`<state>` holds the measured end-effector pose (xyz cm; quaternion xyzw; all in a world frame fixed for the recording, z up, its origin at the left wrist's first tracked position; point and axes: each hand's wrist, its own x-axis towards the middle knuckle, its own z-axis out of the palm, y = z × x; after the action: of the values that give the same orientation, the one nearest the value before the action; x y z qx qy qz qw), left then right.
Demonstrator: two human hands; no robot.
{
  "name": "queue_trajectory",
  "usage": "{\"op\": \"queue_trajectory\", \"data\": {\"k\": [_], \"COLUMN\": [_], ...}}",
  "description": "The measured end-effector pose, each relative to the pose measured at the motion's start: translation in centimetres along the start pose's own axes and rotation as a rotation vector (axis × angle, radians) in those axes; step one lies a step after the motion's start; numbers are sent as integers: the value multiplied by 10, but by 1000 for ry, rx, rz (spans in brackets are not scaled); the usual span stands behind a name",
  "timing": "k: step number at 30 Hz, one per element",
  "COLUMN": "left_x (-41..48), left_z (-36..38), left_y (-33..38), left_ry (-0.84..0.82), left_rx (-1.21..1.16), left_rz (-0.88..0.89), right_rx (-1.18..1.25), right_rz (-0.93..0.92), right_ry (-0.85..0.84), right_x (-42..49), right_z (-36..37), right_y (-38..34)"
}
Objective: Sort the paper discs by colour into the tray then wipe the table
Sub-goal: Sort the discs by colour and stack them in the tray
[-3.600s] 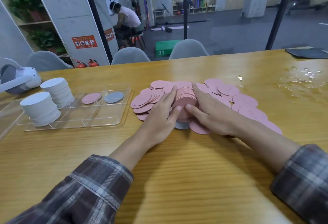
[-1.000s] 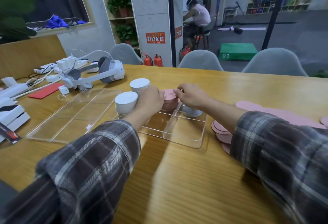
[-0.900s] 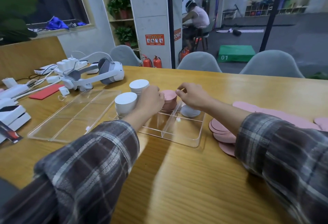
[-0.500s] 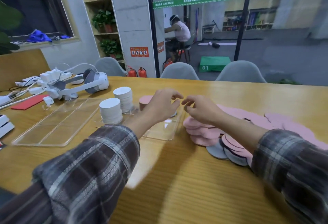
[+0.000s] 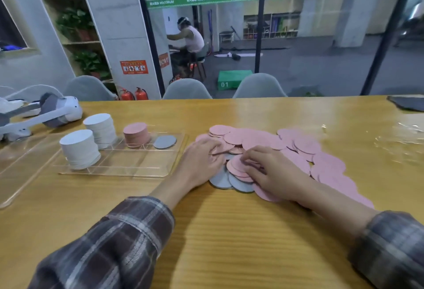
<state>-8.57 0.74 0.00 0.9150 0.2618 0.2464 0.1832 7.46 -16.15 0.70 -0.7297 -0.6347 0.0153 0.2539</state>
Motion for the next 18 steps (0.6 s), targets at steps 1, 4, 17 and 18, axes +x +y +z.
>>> {"op": "queue_trajectory", "data": {"k": [1, 4, 17, 18], "left_x": [-1, -5, -16, -14], "left_z": [2, 1, -15, -18], "left_y": [-1, -1, 6, 0], "left_ry": [-4, -12, -12, 4], "left_rx": [-3, -41, -78, -68], "left_rz": [9, 30, 213, 183], "right_rx": [13, 31, 20, 16], "right_rz": [-9, -19, -94, -96], "right_ry": [-6, -24, 59, 62], "right_x": [-4, -12, -17, -17], "right_z": [0, 1, -2, -1], "right_y": [1, 1, 12, 13]}}
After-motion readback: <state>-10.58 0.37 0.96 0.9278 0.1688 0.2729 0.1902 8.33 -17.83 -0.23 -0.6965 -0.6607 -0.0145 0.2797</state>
